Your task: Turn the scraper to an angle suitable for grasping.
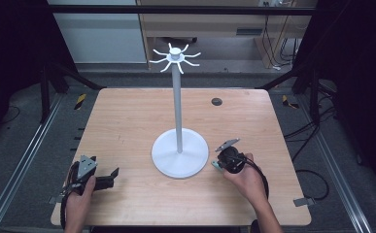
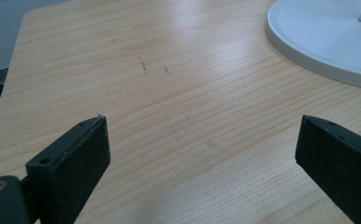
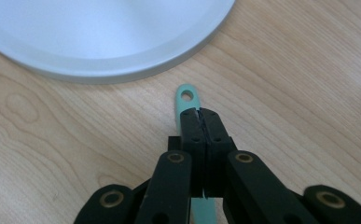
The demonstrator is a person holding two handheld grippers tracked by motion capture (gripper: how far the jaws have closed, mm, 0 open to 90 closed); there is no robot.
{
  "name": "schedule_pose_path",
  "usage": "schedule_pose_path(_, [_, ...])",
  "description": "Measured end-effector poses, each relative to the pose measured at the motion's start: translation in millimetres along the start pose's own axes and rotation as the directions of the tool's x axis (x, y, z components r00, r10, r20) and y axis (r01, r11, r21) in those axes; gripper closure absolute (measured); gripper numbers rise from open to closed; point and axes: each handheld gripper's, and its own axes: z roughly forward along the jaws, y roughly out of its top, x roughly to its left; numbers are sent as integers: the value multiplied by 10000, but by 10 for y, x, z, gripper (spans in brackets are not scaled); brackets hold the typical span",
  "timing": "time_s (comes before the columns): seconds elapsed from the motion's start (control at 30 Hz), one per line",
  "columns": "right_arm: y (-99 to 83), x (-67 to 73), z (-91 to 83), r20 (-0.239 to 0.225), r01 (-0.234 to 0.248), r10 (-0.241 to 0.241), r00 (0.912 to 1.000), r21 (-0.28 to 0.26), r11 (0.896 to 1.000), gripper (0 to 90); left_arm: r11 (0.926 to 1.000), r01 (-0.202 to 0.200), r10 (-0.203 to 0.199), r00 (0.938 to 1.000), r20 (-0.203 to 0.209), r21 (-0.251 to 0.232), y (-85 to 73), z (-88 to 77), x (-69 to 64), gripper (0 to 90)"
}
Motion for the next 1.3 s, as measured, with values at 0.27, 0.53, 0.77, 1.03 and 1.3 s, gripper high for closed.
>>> schedule_pose_path(0.27, [142,14,-21,-204,393,-377,9991,828,9958,811,9998,160,-160,9999,5,-103,-7,-22,25,27])
schedule_pose_path(0.53, [179,-23,60,-451,435,-371,9983,1499,9877,720,9996,249,-249,9997,-7,-91,-34,-65,42,27])
schedule_pose_path(0.77, [182,-33,97,-399,460,-399,9984,1657,9851,648,9999,148,-148,9999,12,-31,-32,-47,29,27])
schedule_pose_path(1.03, [180,-65,137,-591,340,-235,9980,1829,9825,626,10000,77,-77,9999,68,-14,-26,-37,10,27])
schedule_pose_path(1.3, [182,-68,182,-674,303,-165,9976,2093,9774,652,10000,35,-36,9999,155,34,-28,-26,3,27])
